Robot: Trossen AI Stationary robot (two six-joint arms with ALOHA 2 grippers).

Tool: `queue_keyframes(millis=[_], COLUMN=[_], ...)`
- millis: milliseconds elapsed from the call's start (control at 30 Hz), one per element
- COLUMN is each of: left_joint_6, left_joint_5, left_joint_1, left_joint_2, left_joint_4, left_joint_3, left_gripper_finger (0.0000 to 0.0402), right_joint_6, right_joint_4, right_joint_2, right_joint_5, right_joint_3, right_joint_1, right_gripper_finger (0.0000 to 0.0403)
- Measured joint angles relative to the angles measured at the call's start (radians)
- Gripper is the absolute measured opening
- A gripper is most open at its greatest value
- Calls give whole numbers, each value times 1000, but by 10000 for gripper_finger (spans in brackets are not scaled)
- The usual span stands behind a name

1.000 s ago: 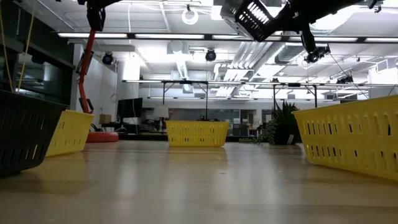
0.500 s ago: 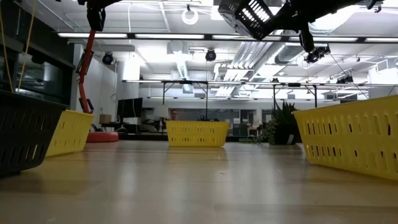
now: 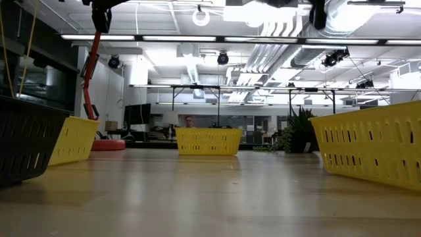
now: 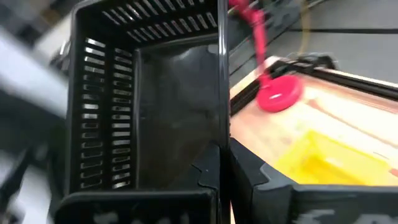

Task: Stack baskets by color
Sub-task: Stack the top black bin on the right black bin

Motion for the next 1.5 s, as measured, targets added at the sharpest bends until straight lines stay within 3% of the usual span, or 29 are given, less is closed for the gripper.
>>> queue_keyframes(millis=[233,367,500,667,833,1033,1200,1500], left_joint_6=[1,9,9,9,9,9,8,8], left_joint_5=[0,-2,-25,-40,-42,-50,-50,-49], left_joint_1=[0,0,0,0,0,0,0,0], left_joint_2=[0,0,0,0,0,0,0,0], left_joint_4=[-8,-9,-10,-10,-11,-10,-10,-10], left_joint_3=[0,0,0,0,0,0,0,0], left_gripper_finger=[1,1,0,0,0,0,0,0], right_joint_6=[-252,-230,-117,-78,47,85,96,38], right_joint_4=[-581,-943,-1167,-1330,-1306,-1099,-970,-946], right_joint_2=[60,149,234,300,306,306,312,368], right_joint_5=[-106,-194,-269,-313,-256,-228,-226,-200], right_joint_3=[335,484,527,476,324,170,111,80], right_joint_1=[215,364,500,657,741,775,776,776], right_gripper_finger=[0,0,0,0,0,0,0,0])
